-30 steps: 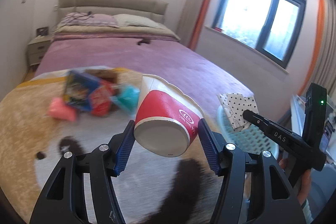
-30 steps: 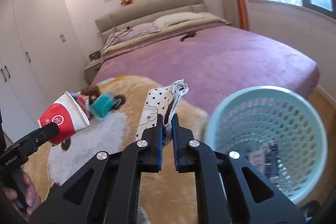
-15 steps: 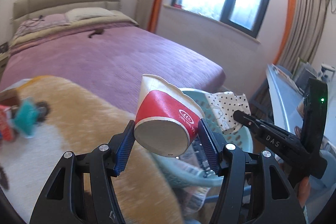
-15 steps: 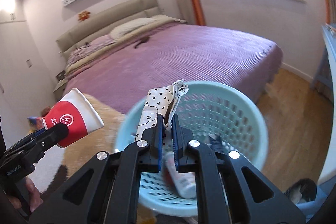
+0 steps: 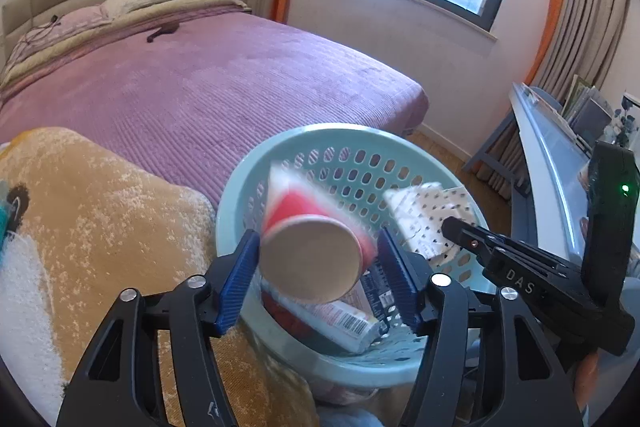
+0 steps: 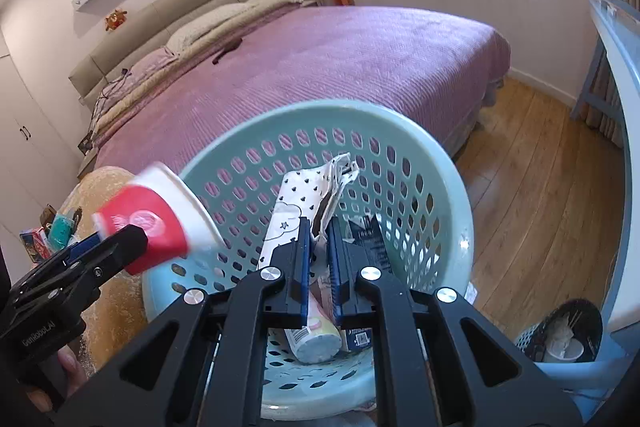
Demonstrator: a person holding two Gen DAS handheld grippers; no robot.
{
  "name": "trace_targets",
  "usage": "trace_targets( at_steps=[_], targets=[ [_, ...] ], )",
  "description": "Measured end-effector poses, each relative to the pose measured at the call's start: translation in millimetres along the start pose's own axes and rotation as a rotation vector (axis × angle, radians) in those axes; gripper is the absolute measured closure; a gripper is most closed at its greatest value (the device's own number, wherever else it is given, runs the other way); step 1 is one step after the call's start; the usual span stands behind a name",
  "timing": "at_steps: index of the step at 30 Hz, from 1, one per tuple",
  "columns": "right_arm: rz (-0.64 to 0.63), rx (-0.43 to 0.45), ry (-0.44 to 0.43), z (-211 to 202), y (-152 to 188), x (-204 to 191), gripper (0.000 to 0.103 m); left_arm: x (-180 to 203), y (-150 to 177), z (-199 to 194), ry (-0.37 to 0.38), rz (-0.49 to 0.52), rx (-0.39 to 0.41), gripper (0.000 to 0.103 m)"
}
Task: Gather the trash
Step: 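Carry the cup and tissue pack over the blue basket and open both tools, then move both tools back over the rug toward the pink bag and tiger box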
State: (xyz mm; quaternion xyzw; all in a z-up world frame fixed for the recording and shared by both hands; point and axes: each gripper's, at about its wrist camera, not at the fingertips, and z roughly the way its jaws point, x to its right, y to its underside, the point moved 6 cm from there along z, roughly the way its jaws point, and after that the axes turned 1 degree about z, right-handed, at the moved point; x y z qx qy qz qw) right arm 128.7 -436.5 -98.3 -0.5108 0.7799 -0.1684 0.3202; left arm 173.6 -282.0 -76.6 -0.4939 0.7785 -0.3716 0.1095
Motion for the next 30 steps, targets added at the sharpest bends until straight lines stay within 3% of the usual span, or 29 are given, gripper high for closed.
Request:
trace_targets(
  at_steps=[3,14,27,30],
  targets=[
    [0.016,-0.03,-0.007,5.3,2.1,3.3,0.087,-5.4,2.6,-4.2,-0.002,-0.011,0.004,0.026],
    [0.007,-0.014,-0.03,-6.5,2.0,-3.9,0.084,-18.2,3.7,-33.9,0.004,-0.027,0.046,0.026],
    [-0.166,0.04,-0.13,-42.0,7.3,-98.8,0.084,-62.6,-1.1,-110.2,-0.033,-0.072,0.174,0.026],
    [-0.214,0.04,-0.162,-44.8,13.9,-126.8,0.072,-82.7,-0.8,-131.3,-0.066,-0.096,0.2,0.022]
  ],
)
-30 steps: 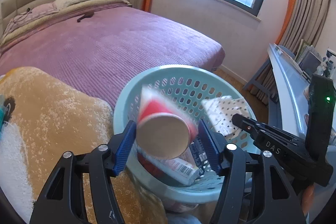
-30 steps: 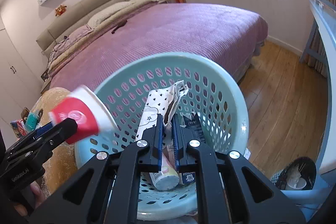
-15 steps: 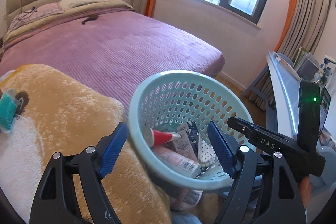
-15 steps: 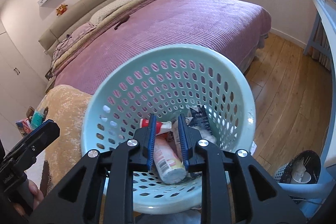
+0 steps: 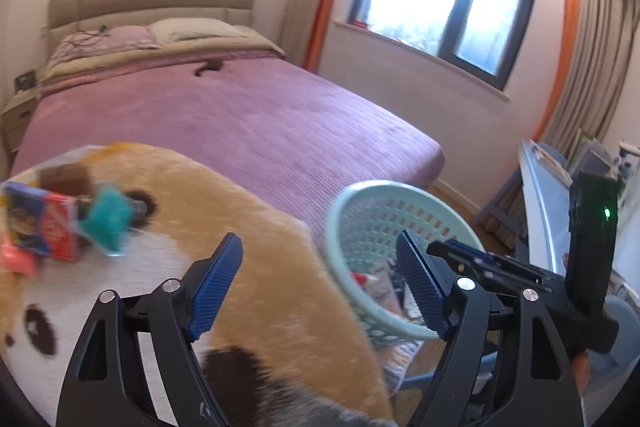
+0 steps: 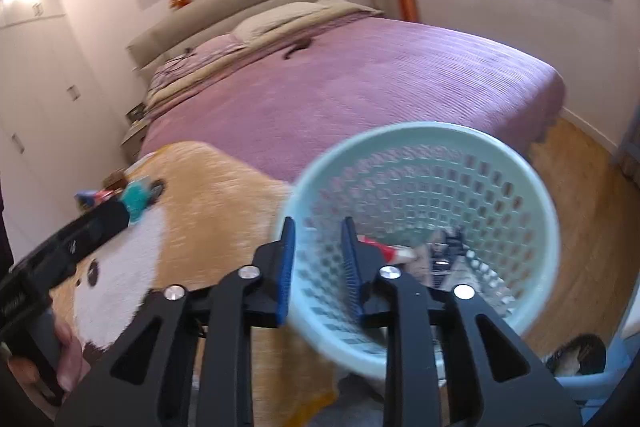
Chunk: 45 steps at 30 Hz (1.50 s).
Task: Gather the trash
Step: 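Move both tools back over the rug toward the pink bag and tiger box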
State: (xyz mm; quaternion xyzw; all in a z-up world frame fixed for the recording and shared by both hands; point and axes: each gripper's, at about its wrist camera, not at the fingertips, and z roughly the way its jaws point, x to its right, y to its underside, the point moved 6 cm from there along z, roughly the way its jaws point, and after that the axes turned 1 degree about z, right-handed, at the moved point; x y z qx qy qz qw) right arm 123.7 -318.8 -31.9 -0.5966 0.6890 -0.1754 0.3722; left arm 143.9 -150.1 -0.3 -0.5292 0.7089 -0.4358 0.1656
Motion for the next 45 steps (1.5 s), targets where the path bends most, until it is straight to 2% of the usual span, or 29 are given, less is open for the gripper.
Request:
trace_targets(
  at_steps=[1,2,4,8,16,20,29,31,34,38,42,45],
  targets=[
    [-0.023,0.001,-0.012,0.7,0.9,-12.8,0.062,-8.1,-1.9,-7.7,-0.011,-0.009,0.013,0.02],
    [-0.05,0.007,-0.024,1.3,1.7,-26.6,0.058,-14.7,-3.6,-14.5,-0.023,-0.016,0.025,0.02],
    [-0.087,0.003,-0.043,4.3,3.5,-48.3,0.057,-32.4,-6.7,-30.0,-0.05,-0.037,0.049,0.018],
    [-0.13,-0.019,-0.099,16.1,9.1,-89.6,0.05,-67.6,-7.6,-56.0,-0.101,-0.083,0.083,0.016],
    [-0.208,-0.062,-0.157,43.8,29.6,-157.1,0.05,-146.9,3.0,-100.0,-0.239,-0.178,0.12,0.016],
    [-0.224,-0.074,-0.17,54.8,36.1,-173.9,0.05,-180.6,8.2,-116.6,-0.29,-0.218,0.135,0.016],
    [-0.203,-0.113,-0.163,77.2,43.9,-170.8,0.049,-254.8,13.7,-148.4,-0.41,-0.279,0.142,0.016],
    [-0.217,-0.119,-0.158,78.9,41.7,-173.2,0.049,-270.0,10.8,-146.8,-0.409,-0.292,0.128,0.016],
    [-0.249,-0.145,-0.191,80.1,32.5,-189.7,0.049,-281.6,5.0,-127.1,-0.339,-0.312,0.085,0.016],
    [-0.302,-0.118,-0.201,78.7,12.7,-215.5,0.049,-291.6,-2.7,-96.4,-0.284,-0.343,0.078,0.018],
    [-0.316,-0.103,-0.194,90.2,4.8,-227.4,0.05,-286.0,-20.5,-74.5,-0.216,-0.329,0.077,0.02],
    [-0.291,-0.133,-0.207,99.4,11.7,-222.8,0.05,-273.8,-22.7,-58.0,-0.148,-0.307,0.042,0.027]
  ],
)
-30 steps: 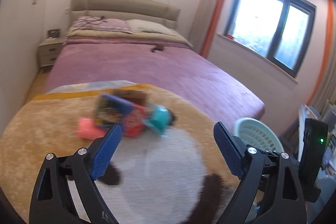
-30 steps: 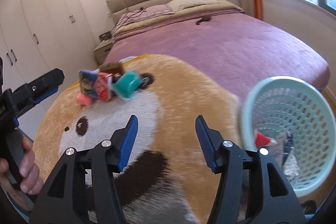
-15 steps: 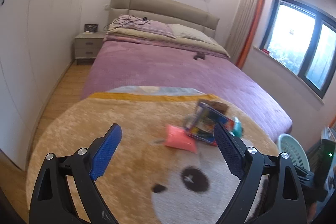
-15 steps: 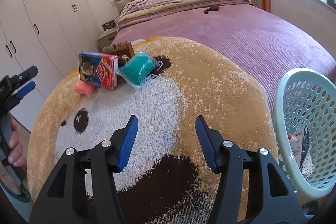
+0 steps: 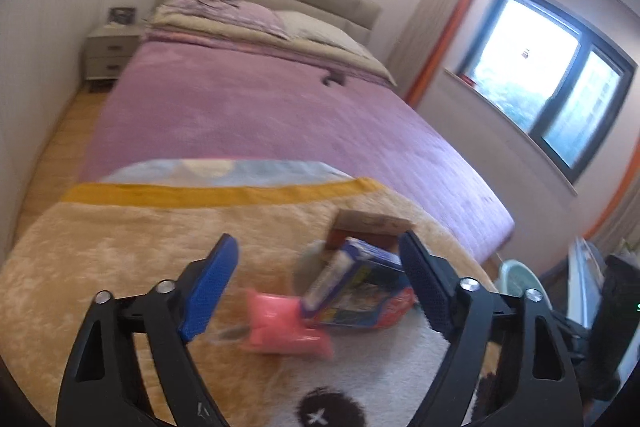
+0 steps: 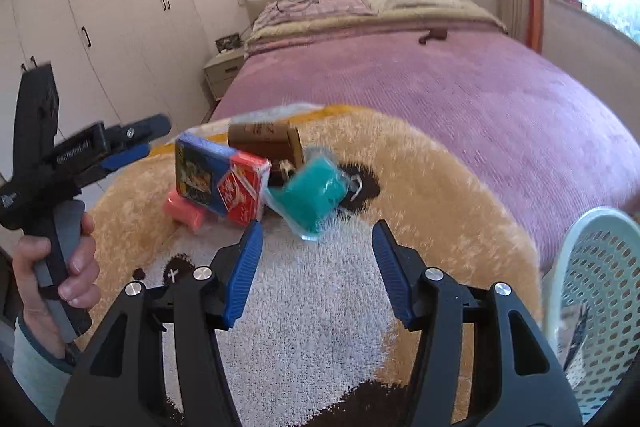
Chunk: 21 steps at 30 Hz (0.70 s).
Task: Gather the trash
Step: 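Move both tools back over the rug toward the pink bag and tiger box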
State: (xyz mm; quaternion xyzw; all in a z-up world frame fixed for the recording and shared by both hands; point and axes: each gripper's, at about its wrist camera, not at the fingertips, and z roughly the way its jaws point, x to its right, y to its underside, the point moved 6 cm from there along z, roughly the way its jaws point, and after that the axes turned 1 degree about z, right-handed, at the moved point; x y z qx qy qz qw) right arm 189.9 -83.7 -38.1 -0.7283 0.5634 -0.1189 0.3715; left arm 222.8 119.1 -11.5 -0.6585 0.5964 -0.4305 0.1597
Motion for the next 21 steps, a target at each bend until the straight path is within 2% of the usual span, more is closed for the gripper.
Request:
trace_targets(
  at_steps=[2,3,4,8,17,21],
  targets=[
    [0.005,-0.013,-0.004,2.6,7.2,3.4,0.062,5.5,7.2,6.0,0.039,0.001,-0.021,0.03],
    [0.007,-0.017,-0.008,3.2,8.5,4.5,0.063,8.4,11.9,8.2,0.063,-0.002,-0.033,0.035],
    [0.012,-0.018,-0.012,2.0,11.3,6.0,0.063,10.9,16.4,9.6,0.087,-0.004,-0.044,0.039],
    [0.033,-0.016,-0.018,-5.5,17.3,11.7,0.063,26.2,32.9,0.7,0.155,0.011,-0.065,0.039],
    [0.106,-0.03,-0.021,-11.7,28.3,29.8,0.063,78.2,75.3,-15.9,0.309,0.129,-0.146,0.037],
    [0.134,-0.022,-0.014,-16.1,28.8,37.4,0.063,102.0,97.1,-17.5,0.355,0.223,-0.208,0.036]
  ],
)
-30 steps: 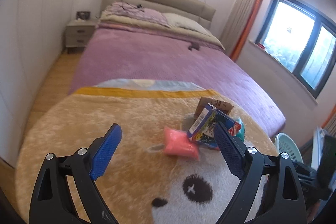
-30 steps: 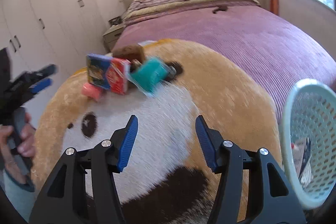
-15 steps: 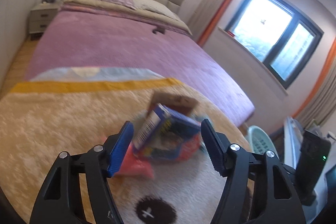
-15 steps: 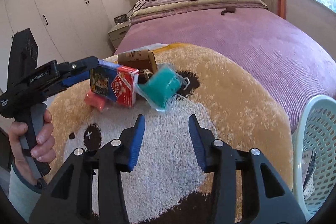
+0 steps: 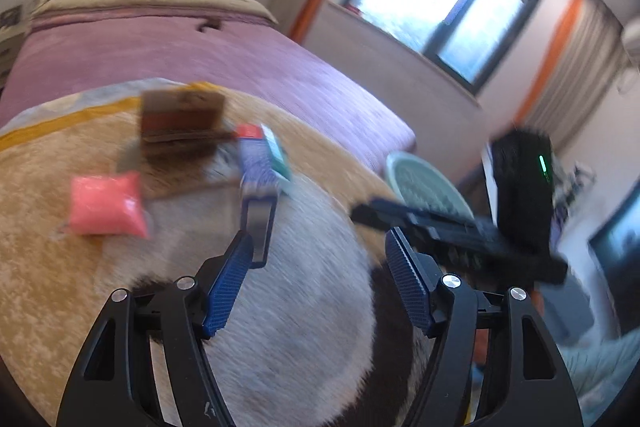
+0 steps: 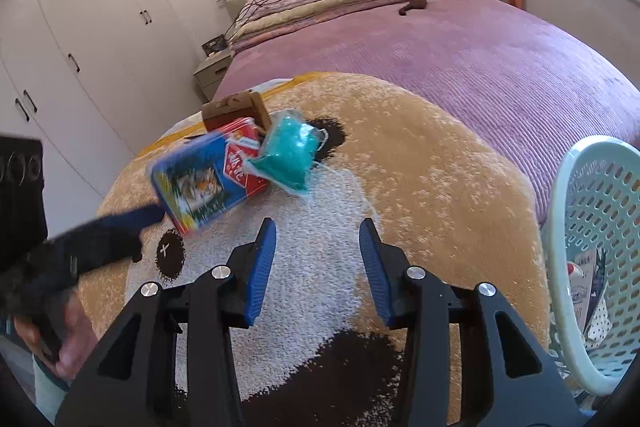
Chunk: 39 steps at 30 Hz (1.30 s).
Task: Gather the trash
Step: 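Move both tools back over the rug toward the pink bag and tiger box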
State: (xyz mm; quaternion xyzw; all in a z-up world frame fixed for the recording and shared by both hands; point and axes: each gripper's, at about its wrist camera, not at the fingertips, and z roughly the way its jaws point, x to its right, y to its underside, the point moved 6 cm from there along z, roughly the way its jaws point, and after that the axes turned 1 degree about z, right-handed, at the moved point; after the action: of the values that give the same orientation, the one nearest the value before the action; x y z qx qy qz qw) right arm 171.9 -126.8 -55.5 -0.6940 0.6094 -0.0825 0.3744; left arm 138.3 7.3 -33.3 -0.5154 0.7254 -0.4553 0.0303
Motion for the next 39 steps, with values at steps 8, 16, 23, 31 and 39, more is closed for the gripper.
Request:
trace_targets(
  at_steps=[8,16,23,31,39],
  targets=[
    [-0.011,0.005,-0.017,-1.5,-5.0,-11.5,0.063,-25.5,9.7,-34.3,-0.098,0.07,0.03,0.031],
    [-0.081,-0.022,-0.059,9.3,-0.2,-55.0,0.057,-135.4,-34.5,-26.0,-0.356,-0.141,0.07,0.032],
    [-0.121,-0.051,-0.061,19.0,7.7,-70.8,0.056,-150.7,-35.9,1.2,-0.297,-0.183,0.002,0.048],
    [-0.118,-0.05,-0.044,26.0,12.4,-69.7,0.048,-114.7,13.4,-26.8,-0.287,-0.088,-0.179,0.034],
    [-0.067,-0.024,-0.054,29.8,14.7,-56.6,0.041,-101.3,-15.0,-22.5,-0.425,0.132,-0.056,0.025]
  ],
)
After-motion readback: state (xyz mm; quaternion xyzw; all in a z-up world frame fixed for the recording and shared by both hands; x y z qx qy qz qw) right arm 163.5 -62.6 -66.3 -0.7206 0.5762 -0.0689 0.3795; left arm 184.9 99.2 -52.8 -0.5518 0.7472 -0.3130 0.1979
